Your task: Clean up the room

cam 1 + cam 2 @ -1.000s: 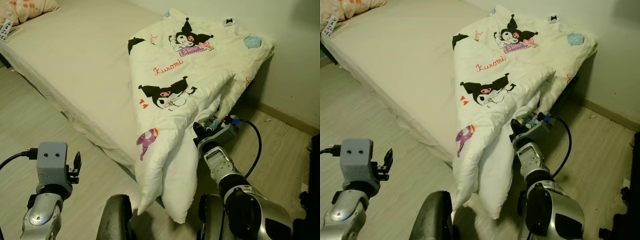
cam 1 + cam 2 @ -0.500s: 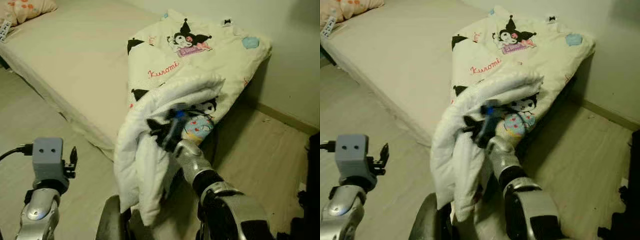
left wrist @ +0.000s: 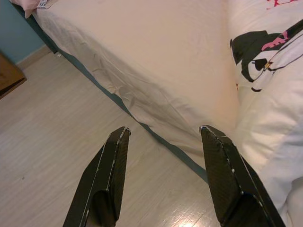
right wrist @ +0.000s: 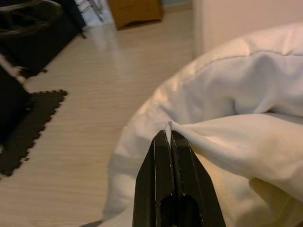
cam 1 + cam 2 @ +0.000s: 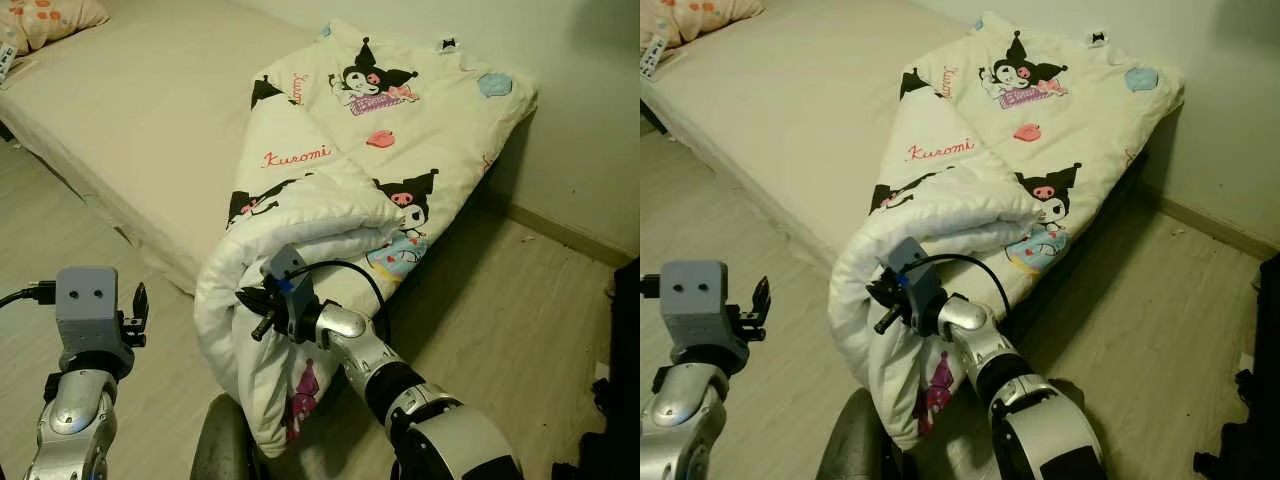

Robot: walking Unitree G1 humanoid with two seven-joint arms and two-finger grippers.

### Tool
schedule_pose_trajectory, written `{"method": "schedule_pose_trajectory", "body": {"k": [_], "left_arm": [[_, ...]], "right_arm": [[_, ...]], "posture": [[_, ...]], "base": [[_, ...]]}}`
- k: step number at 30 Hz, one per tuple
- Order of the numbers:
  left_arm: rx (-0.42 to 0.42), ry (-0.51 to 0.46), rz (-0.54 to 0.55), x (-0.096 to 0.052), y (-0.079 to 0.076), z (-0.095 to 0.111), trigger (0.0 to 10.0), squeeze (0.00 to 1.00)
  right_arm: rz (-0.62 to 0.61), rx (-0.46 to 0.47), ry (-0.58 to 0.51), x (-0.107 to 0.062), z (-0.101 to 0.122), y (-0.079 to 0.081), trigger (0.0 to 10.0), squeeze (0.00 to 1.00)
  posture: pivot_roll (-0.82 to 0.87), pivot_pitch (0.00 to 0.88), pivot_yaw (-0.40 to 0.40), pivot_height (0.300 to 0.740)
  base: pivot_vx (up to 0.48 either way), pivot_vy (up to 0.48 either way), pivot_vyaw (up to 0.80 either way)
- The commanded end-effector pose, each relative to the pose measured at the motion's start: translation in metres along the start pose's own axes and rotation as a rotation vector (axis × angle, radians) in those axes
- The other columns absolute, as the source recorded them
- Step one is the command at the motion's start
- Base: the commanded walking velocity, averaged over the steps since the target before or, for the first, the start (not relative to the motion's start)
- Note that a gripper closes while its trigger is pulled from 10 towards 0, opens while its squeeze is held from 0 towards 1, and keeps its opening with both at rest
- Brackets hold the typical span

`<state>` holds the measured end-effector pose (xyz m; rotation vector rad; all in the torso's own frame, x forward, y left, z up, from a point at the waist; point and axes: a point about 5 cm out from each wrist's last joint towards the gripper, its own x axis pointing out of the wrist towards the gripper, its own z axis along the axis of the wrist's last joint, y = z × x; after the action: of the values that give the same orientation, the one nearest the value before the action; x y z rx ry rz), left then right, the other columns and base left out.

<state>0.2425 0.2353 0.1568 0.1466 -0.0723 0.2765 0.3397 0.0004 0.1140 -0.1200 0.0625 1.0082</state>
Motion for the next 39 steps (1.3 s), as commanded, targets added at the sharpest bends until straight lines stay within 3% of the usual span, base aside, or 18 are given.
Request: {"method": "schedule_pose_trajectory", "body": {"k": [1, 2, 3, 4, 9, 10, 19, 20, 21, 27, 28, 30, 32, 33, 34, 37, 38, 39], "left_arm": [[0.035, 0.024, 0.021, -0.002, 0.008, -0.007, 10.0, 0.0], [0.035, 0.026, 0.019, -0.001, 0.007, -0.007, 10.0, 0.0], [0.035, 0.026, 0.019, -0.001, 0.007, -0.007, 10.0, 0.0], [0.035, 0.026, 0.016, -0.001, 0.007, -0.007, 10.0, 0.0], [0.035, 0.025, 0.012, 0.001, 0.007, -0.008, 10.0, 0.0], [0.035, 0.024, 0.011, 0.002, 0.006, -0.008, 10.0, 0.0], [0.039, 0.005, 0.015, 0.006, 0.007, -0.005, 10.0, 0.0], [0.04, 0.002, 0.018, 0.006, 0.008, -0.005, 10.0, 0.0], [0.04, 0.002, 0.018, 0.006, 0.008, -0.005, 10.0, 0.0], [0.042, -0.005, 0.019, 0.007, 0.008, -0.004, 10.0, 0.0], [0.042, -0.006, 0.02, 0.007, 0.008, -0.004, 10.0, 0.0], [0.042, -0.006, 0.02, 0.007, 0.008, -0.004, 10.0, 0.0], [0.042, -0.008, 0.021, 0.005, 0.009, -0.004, 10.0, 0.0], [0.042, -0.008, 0.021, 0.005, 0.009, -0.004, 10.0, 0.0], [0.043, -0.009, 0.02, 0.005, 0.009, -0.004, 10.0, 0.0], [0.043, -0.009, 0.02, 0.005, 0.009, -0.004, 10.0, 0.0], [0.045, -0.012, 0.019, 0.006, 0.01, -0.004, 10.0, 0.0], [0.047, -0.014, 0.017, 0.006, 0.01, -0.003, 10.0, 0.0]], "right_arm": [[0.039, 0.04, 0.017, 0.006, -0.014, 0.022, 8.1, 0.0], [-0.025, 0.047, 0.024, 0.003, -0.015, 0.015, 10.0, 0.0], [-0.025, 0.047, 0.024, 0.003, -0.015, 0.015, 10.0, 0.0], [-0.076, 0.075, 0.02, -0.001, -0.016, 0.008, 10.0, 1.0], [-0.167, 0.115, -0.015, -0.007, -0.014, -0.005, 10.0, 1.0], [-0.221, 0.129, -0.044, -0.01, -0.011, -0.012, 10.0, 0.0], [-0.489, 0.202, -0.03, -0.032, -0.02, -0.039, 10.0, 0.0], [-0.551, 0.211, -0.043, -0.038, -0.022, -0.045, 10.0, 1.0], [-0.551, 0.211, -0.043, -0.038, -0.022, -0.045, 10.0, 1.0], [-0.877, 0.197, -0.161, -0.069, -0.013, -0.076, 10.0, 1.0], [-0.971, 0.224, -0.201, -0.081, -0.01, -0.086, 10.0, 0.0], [-0.971, 0.224, -0.201, -0.081, -0.01, -0.086, 10.0, 0.0], [-1.139, 0.441, -0.253, -0.104, -0.014, -0.107, 10.0, 0.0], [-1.139, 0.441, -0.253, -0.104, -0.014, -0.107, 10.0, 0.0], [-1.158, 0.6, -0.3, -0.109, -0.016, -0.114, 10.0, 0.0], [-1.158, 0.6, -0.3, -0.109, -0.016, -0.114, 10.0, 0.0], [-1.135, 0.745, -0.339, -0.109, -0.017, -0.117, 10.0, 0.12], [-1.078, 0.868, -0.384, -0.105, -0.016, -0.118, 10.0, 1.0]], "posture": [[0.16, 0.279, 0.075, 0.582], [0.16, 0.278, 0.08, 0.582], [0.16, 0.278, 0.08, 0.582], [0.15, 0.277, 0.081, 0.582], [0.15, 0.27, 0.086, 0.582], [0.15, 0.265, 0.089, 0.582], [0.15, 0.259, 0.093, 0.582], [0.14, 0.254, 0.096, 0.582], [0.14, 0.254, 0.096, 0.582], [0.14, 0.254, 0.096, 0.582], [0.14, 0.254, 0.096, 0.582], [0.14, 0.254, 0.096, 0.582], [0.15, 0.25, 0.092, 0.582], [0.15, 0.25, 0.092, 0.582], [0.15, 0.25, 0.093, 0.582], [0.15, 0.25, 0.093, 0.582], [0.15, 0.251, 0.096, 0.582], [0.15, 0.251, 0.096, 0.582]], "base": [[0.0, 0.0, 0.0], [0.0, 0.0, 0.0], [0.0, 0.0, 0.0], [0.0, 0.0, 0.0], [0.0, 0.0, 0.0], [0.0, 0.0, 0.0], [0.0, 0.0, 0.0], [0.0, 0.0, 0.0], [0.0, 0.0, 0.0], [0.0, 0.0, 0.0], [0.0, 0.0, 0.0], [0.0, 0.0, 0.0], [0.0, 0.0, 0.0], [0.0, 0.0, 0.0], [0.0, 0.0, 0.0], [0.0, 0.0, 0.0], [0.0, 0.0, 0.0], [0.0, 0.0, 0.0]]}}
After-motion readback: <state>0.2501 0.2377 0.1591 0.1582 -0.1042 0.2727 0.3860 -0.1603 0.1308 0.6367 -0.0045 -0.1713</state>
